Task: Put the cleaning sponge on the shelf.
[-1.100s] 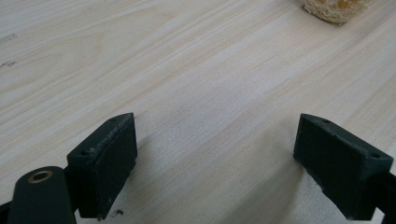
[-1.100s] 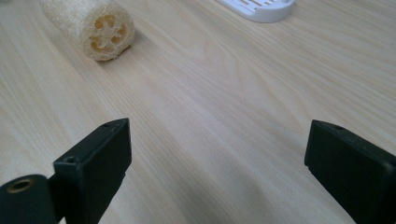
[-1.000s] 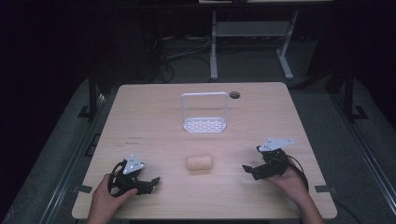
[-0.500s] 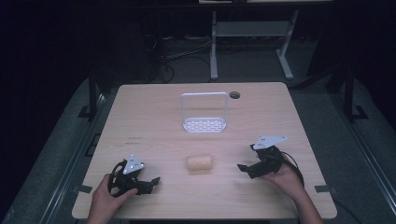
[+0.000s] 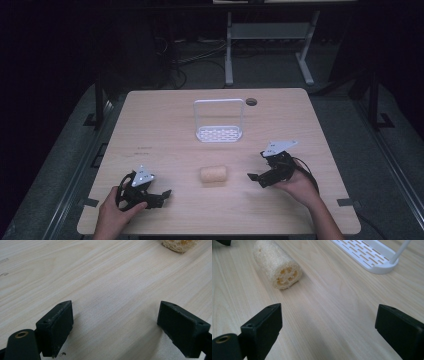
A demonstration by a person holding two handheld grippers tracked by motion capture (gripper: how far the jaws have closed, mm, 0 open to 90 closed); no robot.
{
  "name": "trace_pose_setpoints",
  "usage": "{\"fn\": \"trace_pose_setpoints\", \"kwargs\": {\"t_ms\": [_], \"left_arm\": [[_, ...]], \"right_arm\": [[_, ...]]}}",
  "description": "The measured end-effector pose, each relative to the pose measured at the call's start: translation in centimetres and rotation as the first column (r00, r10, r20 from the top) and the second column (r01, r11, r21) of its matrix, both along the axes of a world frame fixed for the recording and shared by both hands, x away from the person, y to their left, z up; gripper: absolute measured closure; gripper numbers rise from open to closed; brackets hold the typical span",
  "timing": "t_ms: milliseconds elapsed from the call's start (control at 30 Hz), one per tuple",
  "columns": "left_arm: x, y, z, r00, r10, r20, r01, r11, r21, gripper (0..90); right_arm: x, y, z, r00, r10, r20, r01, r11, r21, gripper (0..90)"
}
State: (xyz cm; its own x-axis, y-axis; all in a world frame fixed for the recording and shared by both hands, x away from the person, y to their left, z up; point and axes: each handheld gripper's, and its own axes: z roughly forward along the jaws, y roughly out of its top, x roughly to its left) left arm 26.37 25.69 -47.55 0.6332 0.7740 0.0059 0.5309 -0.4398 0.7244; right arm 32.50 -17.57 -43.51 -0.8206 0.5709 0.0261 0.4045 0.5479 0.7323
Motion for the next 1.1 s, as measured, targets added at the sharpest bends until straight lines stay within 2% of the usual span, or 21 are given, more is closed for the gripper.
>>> {"fn": "trace_pose_setpoints", "kwargs": {"t_ms": [667,1100], "left_arm": [[0.0,0.0,0.0,1.0000,0.000,0.000,0.000,1.0000,0.000,12.8],[0.0,0.0,0.0,1.0000,0.000,-0.002,0.000,1.0000,0.001,12.9]], "right_arm": [[1.3,2.1,0.7,0.9955,0.094,-0.011,-0.094,0.9955,0.011,7.1],[2.0,3.7,1.0,0.9848,0.172,-0.028,-0.171,0.9850,0.023,7.1]]}}
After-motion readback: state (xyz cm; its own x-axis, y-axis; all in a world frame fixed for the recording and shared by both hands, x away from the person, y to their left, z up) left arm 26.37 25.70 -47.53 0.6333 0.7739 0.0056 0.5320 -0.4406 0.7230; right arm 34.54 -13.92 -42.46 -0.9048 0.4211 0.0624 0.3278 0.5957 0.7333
